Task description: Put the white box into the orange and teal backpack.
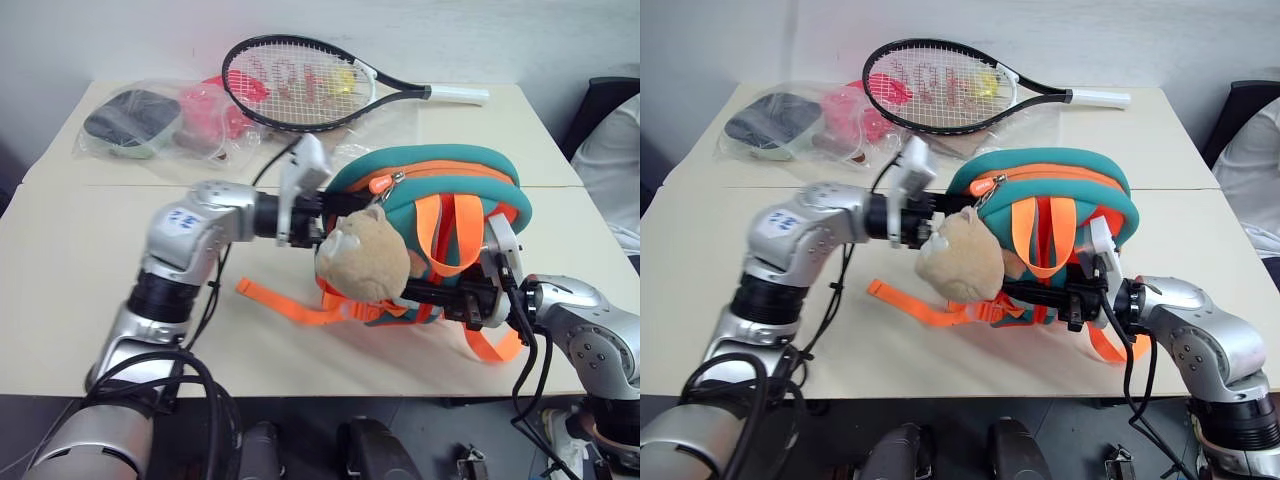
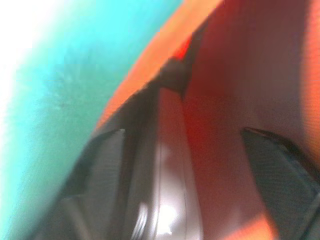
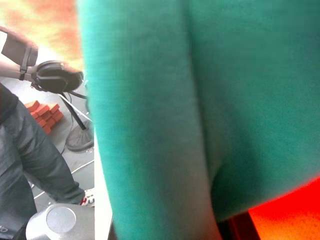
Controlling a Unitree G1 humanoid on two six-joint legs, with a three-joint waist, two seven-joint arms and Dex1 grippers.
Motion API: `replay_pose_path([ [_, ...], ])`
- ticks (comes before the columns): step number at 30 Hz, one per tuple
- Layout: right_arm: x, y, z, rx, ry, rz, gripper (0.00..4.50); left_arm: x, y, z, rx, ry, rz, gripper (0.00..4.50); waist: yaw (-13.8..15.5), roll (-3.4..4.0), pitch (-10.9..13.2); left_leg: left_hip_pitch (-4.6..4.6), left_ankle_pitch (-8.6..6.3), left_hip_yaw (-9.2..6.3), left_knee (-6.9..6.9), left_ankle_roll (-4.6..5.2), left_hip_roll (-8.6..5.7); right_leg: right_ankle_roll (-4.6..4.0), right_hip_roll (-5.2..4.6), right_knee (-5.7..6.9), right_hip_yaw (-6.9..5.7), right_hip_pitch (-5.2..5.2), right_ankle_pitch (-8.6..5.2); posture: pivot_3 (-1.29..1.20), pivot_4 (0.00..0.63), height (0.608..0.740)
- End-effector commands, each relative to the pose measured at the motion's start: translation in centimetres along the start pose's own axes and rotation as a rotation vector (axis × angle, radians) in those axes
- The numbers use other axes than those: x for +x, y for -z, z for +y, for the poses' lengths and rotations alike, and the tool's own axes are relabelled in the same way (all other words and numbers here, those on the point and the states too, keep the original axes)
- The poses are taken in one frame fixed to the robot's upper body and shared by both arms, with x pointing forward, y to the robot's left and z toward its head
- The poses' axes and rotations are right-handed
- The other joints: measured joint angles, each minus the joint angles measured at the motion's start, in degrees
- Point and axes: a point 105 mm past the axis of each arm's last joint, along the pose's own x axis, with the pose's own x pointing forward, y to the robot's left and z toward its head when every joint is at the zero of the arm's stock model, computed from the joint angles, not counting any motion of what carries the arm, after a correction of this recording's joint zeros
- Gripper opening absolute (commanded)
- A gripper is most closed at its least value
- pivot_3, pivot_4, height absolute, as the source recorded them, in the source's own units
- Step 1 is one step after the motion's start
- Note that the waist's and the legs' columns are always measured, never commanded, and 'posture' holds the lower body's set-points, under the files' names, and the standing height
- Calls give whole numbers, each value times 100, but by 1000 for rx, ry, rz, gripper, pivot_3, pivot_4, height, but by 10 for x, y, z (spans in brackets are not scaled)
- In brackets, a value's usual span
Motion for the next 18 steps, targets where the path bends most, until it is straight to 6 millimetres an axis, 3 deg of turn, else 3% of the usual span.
replay_pose_path([
  [1,2,-5,3,-29,-5,-22,0,-39,-11,-20,123,115,40,4471,-12,0,0,0,0,0,1,0,0,0,0,-1,0,0,0,0,150,740],
  [4,3,-4,2,-28,-3,-25,0,-68,-6,-25,143,131,131,4471,-27,1,1,1,0,1,-1,0,-1,-1,-1,-3,0,0,-1,0,150,740],
  [7,4,-4,1,-29,-3,-27,0,-77,-19,-37,199,148,94,4471,0,1,1,-1,-1,0,4,2,-2,-1,-3,-3,-1,3,-1,0,150,740],
  [10,4,-4,0,-28,-1,-27,0,-65,-32,-50,252,149,2,4471,64,1,1,-4,-6,-2,11,11,-3,-1,-9,-3,-3,5,-1,0,150,740],
  [14,5,-3,0,-24,-2,-24,0,-45,-29,-64,253,161,-52,4471,60,1,0,-4,-9,-6,18,15,-6,0,-12,-3,-5,12,0,0,150,740],
  [18,5,-4,0,-22,-5,-22,0,-26,-26,-59,283,90,-88,4471,37,1,1,-1,-7,-6,18,11,-3,0,-5,4,-3,9,0,0,150,740],
])
